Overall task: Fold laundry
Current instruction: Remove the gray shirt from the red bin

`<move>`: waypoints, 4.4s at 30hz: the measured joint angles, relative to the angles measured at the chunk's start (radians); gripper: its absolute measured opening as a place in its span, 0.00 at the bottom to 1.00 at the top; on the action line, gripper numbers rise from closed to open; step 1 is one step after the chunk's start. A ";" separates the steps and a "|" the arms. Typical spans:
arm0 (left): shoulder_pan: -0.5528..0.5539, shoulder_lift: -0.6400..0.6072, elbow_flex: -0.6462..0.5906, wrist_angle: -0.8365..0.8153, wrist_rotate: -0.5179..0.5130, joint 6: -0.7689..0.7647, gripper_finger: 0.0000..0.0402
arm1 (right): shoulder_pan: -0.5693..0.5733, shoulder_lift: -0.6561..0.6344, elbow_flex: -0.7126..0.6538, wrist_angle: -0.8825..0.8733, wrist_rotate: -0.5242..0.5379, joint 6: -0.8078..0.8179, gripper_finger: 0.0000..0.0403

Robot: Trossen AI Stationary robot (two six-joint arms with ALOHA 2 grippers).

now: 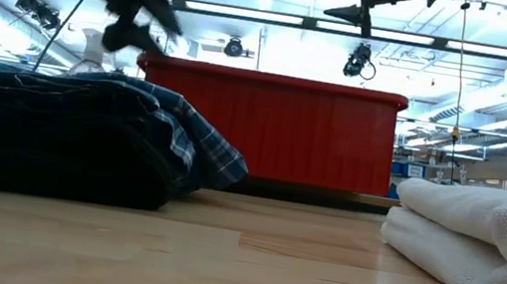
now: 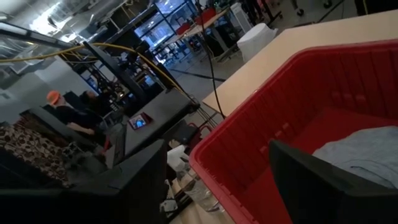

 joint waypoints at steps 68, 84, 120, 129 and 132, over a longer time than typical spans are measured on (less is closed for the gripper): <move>0.696 1.332 1.179 0.038 0.279 -0.166 0.86 | -0.051 0.002 0.000 -0.024 0.042 -0.139 0.71; 0.622 1.410 1.177 0.173 0.697 -0.202 0.86 | -0.064 0.002 0.000 -0.023 0.005 -0.141 0.71; 0.616 1.390 1.178 0.193 0.662 -0.276 0.86 | -0.064 0.002 0.000 -0.024 -0.020 -0.148 0.71; 0.632 1.390 1.178 0.136 0.602 -0.238 0.86 | -0.059 0.002 0.000 -0.025 -0.015 -0.143 0.71; 0.600 1.390 1.178 0.173 0.553 -0.231 0.86 | -0.059 0.002 0.000 -0.024 -0.007 -0.144 0.71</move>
